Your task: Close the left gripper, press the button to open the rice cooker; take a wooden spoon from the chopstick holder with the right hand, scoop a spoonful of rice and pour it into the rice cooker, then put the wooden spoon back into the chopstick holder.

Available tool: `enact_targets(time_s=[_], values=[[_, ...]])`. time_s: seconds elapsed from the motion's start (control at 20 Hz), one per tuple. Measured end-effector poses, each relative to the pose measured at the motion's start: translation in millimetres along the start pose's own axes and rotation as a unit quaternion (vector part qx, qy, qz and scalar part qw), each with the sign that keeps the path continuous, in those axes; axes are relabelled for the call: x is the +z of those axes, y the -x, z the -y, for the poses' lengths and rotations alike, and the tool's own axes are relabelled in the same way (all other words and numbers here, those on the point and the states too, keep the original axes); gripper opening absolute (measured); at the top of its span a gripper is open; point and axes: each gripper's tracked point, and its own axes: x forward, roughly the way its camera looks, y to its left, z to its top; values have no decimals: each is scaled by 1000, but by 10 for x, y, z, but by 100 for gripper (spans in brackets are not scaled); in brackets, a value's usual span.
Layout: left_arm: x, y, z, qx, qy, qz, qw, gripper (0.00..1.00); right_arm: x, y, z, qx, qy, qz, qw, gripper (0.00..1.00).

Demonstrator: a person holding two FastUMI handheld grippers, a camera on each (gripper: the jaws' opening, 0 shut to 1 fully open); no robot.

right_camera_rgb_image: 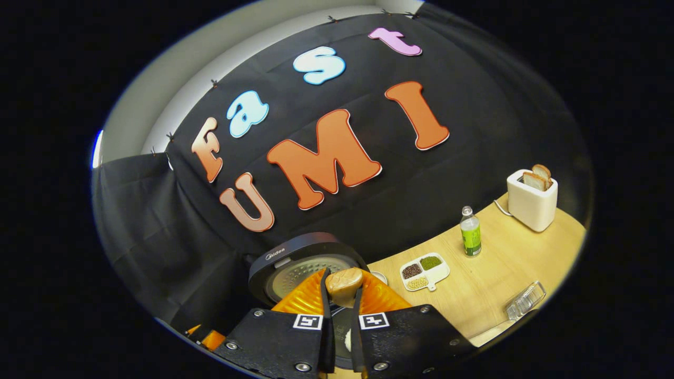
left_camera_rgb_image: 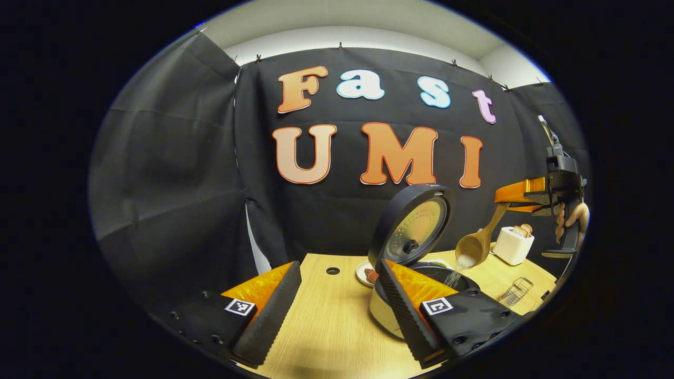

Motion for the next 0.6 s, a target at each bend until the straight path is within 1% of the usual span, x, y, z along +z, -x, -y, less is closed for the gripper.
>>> enact_targets(time_s=[0.3,0.6], values=[[-13,2,14,4,-3,-1,1000,98,-64,-10,-111,11,78,3,997,11],[-52,7,18,11,-8,-3,1000,98,-202,-13,-203,23,155,1,988,11]])
